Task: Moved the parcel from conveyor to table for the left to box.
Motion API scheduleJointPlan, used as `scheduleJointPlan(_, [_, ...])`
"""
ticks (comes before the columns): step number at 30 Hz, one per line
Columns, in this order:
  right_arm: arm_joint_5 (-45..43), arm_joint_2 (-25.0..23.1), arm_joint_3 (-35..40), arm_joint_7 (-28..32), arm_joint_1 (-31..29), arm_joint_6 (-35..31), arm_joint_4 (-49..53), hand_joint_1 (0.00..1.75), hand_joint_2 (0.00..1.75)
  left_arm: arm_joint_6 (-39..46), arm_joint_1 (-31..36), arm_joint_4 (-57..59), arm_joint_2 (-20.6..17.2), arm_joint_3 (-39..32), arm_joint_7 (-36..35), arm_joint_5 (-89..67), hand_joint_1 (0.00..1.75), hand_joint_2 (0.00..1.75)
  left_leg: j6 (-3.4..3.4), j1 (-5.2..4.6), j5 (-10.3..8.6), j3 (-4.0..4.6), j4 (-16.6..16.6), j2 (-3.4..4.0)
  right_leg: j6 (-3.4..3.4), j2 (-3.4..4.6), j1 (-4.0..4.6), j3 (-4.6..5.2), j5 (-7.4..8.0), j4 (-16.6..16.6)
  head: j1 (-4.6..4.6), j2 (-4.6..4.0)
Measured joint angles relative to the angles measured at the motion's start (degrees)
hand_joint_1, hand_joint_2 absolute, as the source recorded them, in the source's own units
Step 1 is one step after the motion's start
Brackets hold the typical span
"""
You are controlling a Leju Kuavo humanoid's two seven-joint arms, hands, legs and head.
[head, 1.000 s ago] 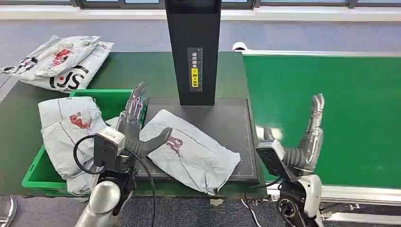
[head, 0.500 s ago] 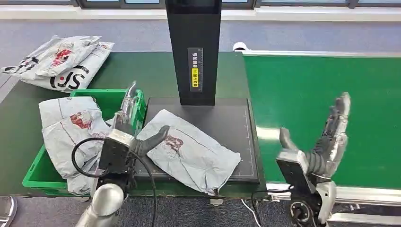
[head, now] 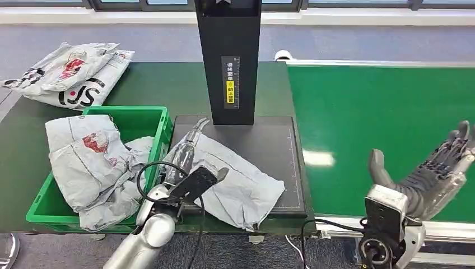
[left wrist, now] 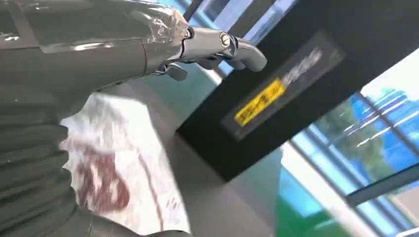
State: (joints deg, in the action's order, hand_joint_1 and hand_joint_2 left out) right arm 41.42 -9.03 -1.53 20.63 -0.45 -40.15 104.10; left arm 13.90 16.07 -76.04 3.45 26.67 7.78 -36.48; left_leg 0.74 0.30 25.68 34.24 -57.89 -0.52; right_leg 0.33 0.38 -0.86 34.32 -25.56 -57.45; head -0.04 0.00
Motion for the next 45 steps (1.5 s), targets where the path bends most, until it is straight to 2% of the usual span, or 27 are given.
scheduleJointPlan(13, [-0.3,-0.2,0.0,0.5,-3.1,0.0,-2.0,0.00,1.75,-0.8,0.7,7.4,1.1,3.3,0.0,2.4,0.00,1.75,0.00,0.01,0.00,0.02,0.0,0.00,0.00,0.01,0.01,0.01,-0.01,0.0,0.00,-0.02])
scheduleJointPlan(44, [-0.8,-0.3,0.0,1.5,-5.8,0.0,-5.2,0.00,1.75,1.0,5.0,26.0,0.7,3.4,-0.6,1.1,0.00,1.75,0.00,0.01,-0.02,0.02,0.0,-0.02,-0.01,-0.01,0.01,0.00,0.00,0.0,0.00,0.00])
scheduleJointPlan(45, [-0.9,-0.3,0.0,1.5,-5.8,0.0,-5.2,0.00,1.75,1.0,5.0,26.2,0.7,3.4,-0.6,1.1,0.17,1.75,0.00,0.01,-0.02,0.02,0.0,-0.02,-0.01,-0.01,0.01,0.00,0.00,0.0,0.00,-0.02])
